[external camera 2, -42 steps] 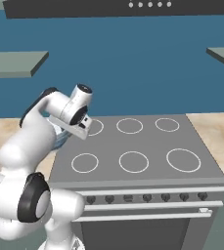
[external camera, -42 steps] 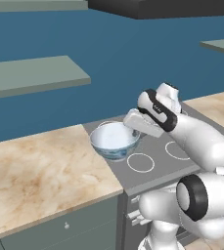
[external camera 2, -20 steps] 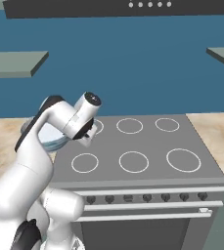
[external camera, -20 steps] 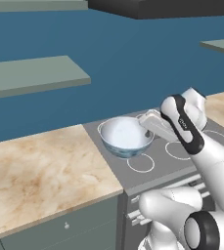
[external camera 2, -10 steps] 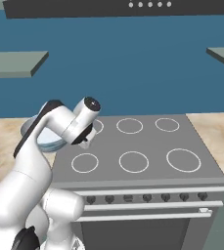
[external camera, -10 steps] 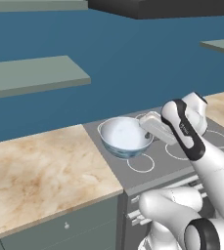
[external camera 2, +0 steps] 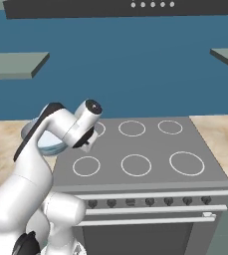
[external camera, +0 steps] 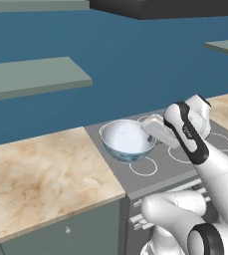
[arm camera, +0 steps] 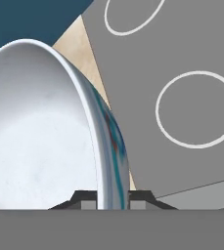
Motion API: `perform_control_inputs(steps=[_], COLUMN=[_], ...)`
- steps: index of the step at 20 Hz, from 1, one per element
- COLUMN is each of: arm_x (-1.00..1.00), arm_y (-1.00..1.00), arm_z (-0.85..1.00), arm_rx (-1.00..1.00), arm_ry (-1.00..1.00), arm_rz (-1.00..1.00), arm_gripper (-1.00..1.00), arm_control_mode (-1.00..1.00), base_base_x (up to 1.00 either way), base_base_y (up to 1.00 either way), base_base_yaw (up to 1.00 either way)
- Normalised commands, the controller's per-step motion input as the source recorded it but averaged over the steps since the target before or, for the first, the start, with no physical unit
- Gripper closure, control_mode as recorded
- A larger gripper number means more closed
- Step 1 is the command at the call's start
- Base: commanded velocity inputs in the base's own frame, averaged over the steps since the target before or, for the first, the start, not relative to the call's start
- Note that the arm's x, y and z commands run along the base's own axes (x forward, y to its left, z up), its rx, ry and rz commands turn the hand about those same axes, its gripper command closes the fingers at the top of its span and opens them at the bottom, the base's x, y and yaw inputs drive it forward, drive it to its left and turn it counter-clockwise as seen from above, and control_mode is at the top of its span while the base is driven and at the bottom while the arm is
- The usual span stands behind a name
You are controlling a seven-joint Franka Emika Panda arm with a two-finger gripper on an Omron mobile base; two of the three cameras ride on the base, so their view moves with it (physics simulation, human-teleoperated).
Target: Pick the cup and bowl from the counter and place them on the counter next to the sink.
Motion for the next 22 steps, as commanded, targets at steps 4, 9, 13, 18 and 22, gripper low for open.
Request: perform_control_inputs(steps=[4,9,13,18,22], arm_x=[0.00,0.00,0.00,0.00,0.00], arm_y=[0.00,0.00,0.00,0.00,0.00], arm_z=[0.00,0.00,0.00,0.00,0.00], arm_rx=[0.00,0.00,0.00,0.00,0.00], arm_ry=[0.00,0.00,0.00,0.00,0.00], arm_rz=[0.00,0.00,0.00,0.00,0.00], arm_gripper=[1.00,1.00,1.00,1.00,1.00], arm_control_mode=[1.00,1.00,1.00,1.00,1.00], base_base_x=[-0.77,-0.83,0.00,0.06,0.05], base_base_y=[-0.05,-0.44,-0.37,-0.13,-0.18], base_base_yaw=[-0.05,-0.21,-0.70,-0.86,-0.86])
